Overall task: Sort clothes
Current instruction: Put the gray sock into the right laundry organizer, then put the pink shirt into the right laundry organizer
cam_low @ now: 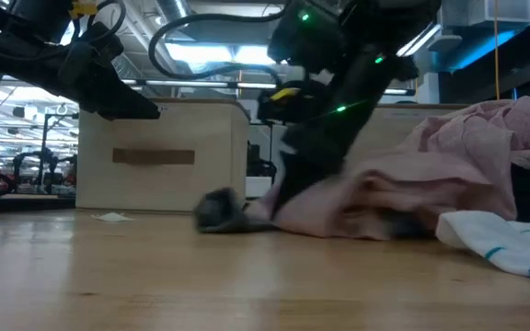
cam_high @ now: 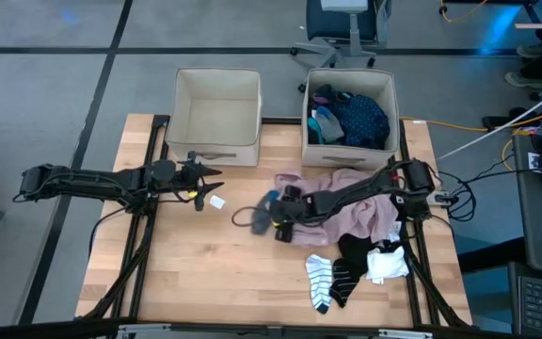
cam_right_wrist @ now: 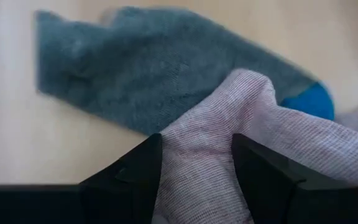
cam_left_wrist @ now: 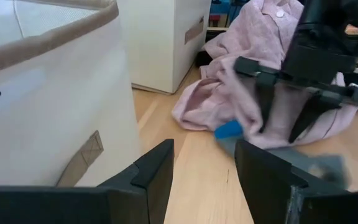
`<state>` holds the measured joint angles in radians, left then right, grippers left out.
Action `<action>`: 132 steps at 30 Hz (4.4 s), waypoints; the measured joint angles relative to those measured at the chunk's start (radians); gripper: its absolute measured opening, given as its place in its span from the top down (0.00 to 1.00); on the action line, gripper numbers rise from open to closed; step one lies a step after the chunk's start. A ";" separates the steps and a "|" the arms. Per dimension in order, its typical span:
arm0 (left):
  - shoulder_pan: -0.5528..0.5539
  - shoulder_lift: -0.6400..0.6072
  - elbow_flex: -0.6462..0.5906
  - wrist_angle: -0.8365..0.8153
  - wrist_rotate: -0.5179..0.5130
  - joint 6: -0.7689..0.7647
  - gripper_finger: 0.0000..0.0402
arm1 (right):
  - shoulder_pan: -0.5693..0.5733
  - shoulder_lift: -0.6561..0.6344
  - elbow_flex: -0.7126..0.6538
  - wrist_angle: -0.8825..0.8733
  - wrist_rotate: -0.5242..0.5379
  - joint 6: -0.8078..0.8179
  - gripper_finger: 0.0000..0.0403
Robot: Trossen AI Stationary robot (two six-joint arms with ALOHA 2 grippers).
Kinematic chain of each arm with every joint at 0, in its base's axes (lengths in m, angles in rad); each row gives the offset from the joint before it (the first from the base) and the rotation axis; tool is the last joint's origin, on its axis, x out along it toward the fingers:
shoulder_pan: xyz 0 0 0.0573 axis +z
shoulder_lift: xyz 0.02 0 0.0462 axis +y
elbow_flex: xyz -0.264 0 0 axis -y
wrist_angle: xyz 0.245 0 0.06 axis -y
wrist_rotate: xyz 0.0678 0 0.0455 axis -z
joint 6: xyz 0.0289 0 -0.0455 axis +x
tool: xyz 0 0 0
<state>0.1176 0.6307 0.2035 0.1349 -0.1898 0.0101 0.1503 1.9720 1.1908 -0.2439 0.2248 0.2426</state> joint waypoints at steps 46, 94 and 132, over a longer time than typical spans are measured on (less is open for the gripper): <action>0.000 0.000 0.000 -0.019 0.000 -0.002 0.60 | -0.007 0.188 0.113 0.269 -0.133 -0.253 0.97; 0.000 0.000 0.000 -0.023 0.000 -0.008 0.60 | -0.480 -0.632 0.143 -0.324 0.724 -0.431 0.96; 0.000 0.000 0.000 -0.019 0.023 -0.005 0.60 | -0.607 -0.657 0.465 -0.908 0.253 0.050 0.32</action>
<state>0.1173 0.6308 0.2031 0.1155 -0.1665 0.0046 -0.4566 1.3150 1.6553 -1.1517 0.4782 0.2925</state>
